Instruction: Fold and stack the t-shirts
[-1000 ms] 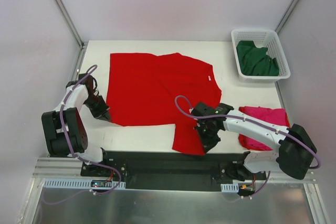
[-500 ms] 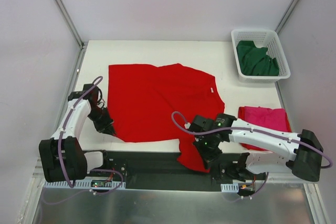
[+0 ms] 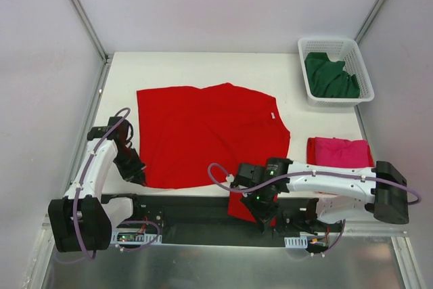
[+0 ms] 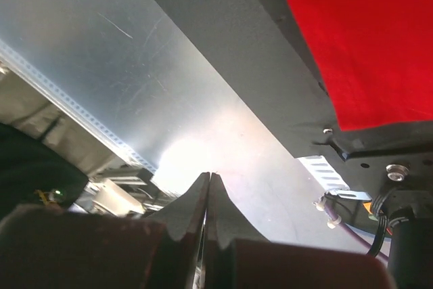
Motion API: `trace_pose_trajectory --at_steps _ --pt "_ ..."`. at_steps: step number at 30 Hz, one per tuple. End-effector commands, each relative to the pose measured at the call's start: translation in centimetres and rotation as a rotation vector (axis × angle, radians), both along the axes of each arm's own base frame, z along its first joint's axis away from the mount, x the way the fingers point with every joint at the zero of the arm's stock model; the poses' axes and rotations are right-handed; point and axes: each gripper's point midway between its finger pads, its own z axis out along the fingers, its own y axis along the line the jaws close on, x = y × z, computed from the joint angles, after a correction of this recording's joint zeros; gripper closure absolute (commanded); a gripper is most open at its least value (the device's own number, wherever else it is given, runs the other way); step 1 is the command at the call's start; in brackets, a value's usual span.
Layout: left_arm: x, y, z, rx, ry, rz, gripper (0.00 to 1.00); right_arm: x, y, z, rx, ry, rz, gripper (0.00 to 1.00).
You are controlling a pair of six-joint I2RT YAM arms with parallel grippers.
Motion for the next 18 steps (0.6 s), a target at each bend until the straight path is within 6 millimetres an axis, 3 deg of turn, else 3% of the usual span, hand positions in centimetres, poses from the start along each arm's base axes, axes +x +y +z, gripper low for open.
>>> trace_pose_trajectory --at_steps 1,3,4,5,6,7,8,9,11,13,16,17,18 --pt "-3.2 1.6 0.7 0.116 0.093 0.034 0.88 0.0 1.0 0.6 0.008 -0.041 0.01 0.99" --pt "-3.1 2.2 1.2 0.156 0.06 0.046 0.71 1.3 0.9 1.1 -0.003 -0.118 0.0 0.95" --pt "-2.8 2.3 1.4 0.162 0.042 0.055 0.64 1.8 0.8 1.4 -0.01 -0.146 -0.004 0.86" --pt "-2.5 2.3 1.8 0.166 0.023 0.059 0.35 3.1 1.2 2.1 -0.004 -0.221 -0.015 0.6" --pt "-1.4 2.4 2.7 0.168 -0.029 0.071 0.01 3.6 0.5 2.5 -0.033 -0.245 -0.015 0.54" --pt "-0.6 2.2 3.4 0.16 -0.06 0.088 0.01 4.7 0.5 3.0 -0.033 -0.272 -0.037 0.44" --pt "0.6 2.1 4.1 0.152 -0.101 0.098 0.01 6.1 0.2 3.3 -0.042 -0.328 -0.039 0.25" --pt "2.5 1.8 5.7 0.127 -0.176 0.109 0.01 7.1 -0.1 4.1 -0.051 -0.355 -0.052 0.16" --pt "5.4 1.4 6.7 0.097 -0.243 0.115 0.01 10.3 -1.2 4.6 -0.069 -0.402 -0.123 0.01" --pt "8.1 0.5 8.1 0.03 -0.302 0.104 0.01 13.5 -2.2 4.9 -0.075 -0.419 -0.243 0.04" --pt "12.7 -1.3 8.6 -0.067 -0.359 0.059 0.01 18.4 -3.2 4.9 -0.053 -0.45 -0.354 0.04" --pt "14.0 -2.2 8.0 -0.101 -0.347 0.031 0.01 20.0 -3.1 4.9 -0.043 -0.459 -0.386 0.04" --pt "16.2 -2.9 8.3 -0.134 -0.407 0.012 0.01 21.4 -3.1 4.1 -0.063 -0.439 -0.396 0.04"
